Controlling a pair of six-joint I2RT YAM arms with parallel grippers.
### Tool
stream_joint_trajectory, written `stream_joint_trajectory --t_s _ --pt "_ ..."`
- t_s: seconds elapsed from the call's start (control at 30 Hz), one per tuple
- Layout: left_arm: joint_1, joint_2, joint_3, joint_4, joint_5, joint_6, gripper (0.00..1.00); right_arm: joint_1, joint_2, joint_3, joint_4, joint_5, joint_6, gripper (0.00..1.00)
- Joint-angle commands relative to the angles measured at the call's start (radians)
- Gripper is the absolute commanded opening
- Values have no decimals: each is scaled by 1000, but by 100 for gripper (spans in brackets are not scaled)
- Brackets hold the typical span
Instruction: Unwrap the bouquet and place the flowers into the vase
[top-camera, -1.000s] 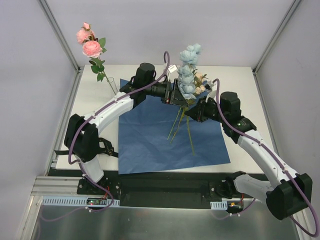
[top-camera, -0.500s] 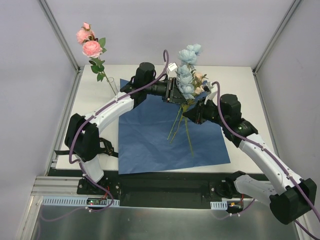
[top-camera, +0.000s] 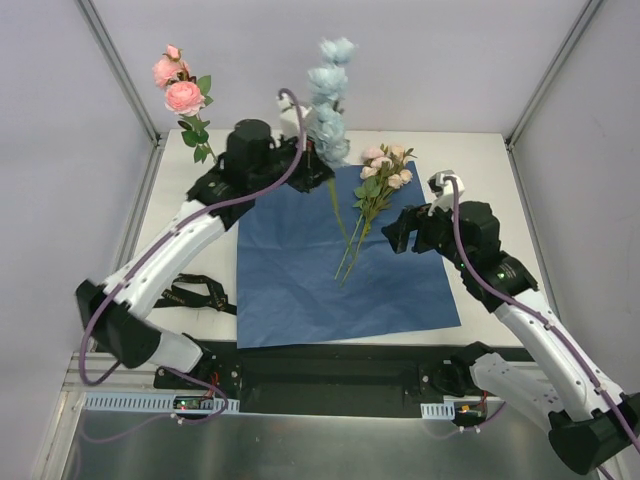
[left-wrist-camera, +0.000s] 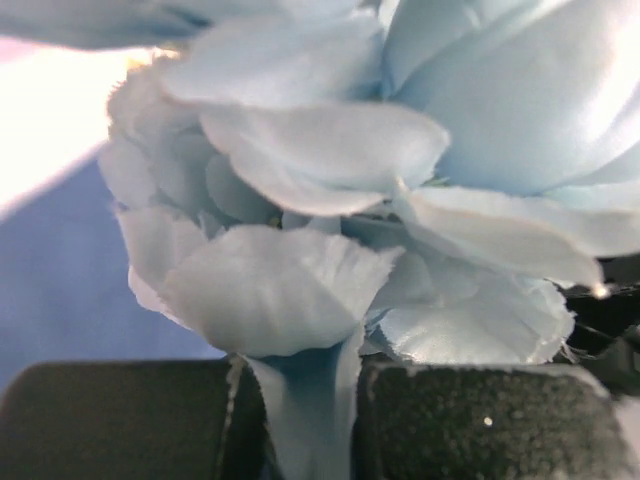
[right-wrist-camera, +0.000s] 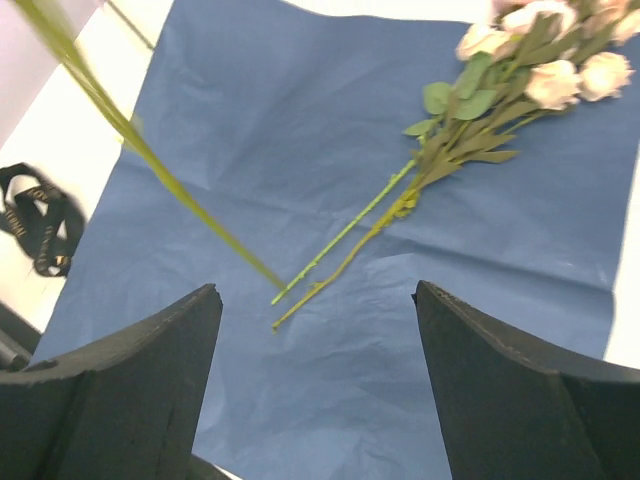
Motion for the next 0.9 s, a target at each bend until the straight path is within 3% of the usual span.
stream_joint_trajectory --t_s 0.0,0.17,0.3,0.87 --pt "33 -220 50 -70 -531 293 0 -23 -40 14 -45 111 -26 81" --pt "99 -267 197 -116 -811 428 0 -29 -11 13 -45 97 -6 81" --pt "149 -265 267 -121 -928 463 0 -31 18 19 -39 87 0 81" --pt "235 -166 363 -156 -927 434 0 -34 -2 8 -59 94 8 81"
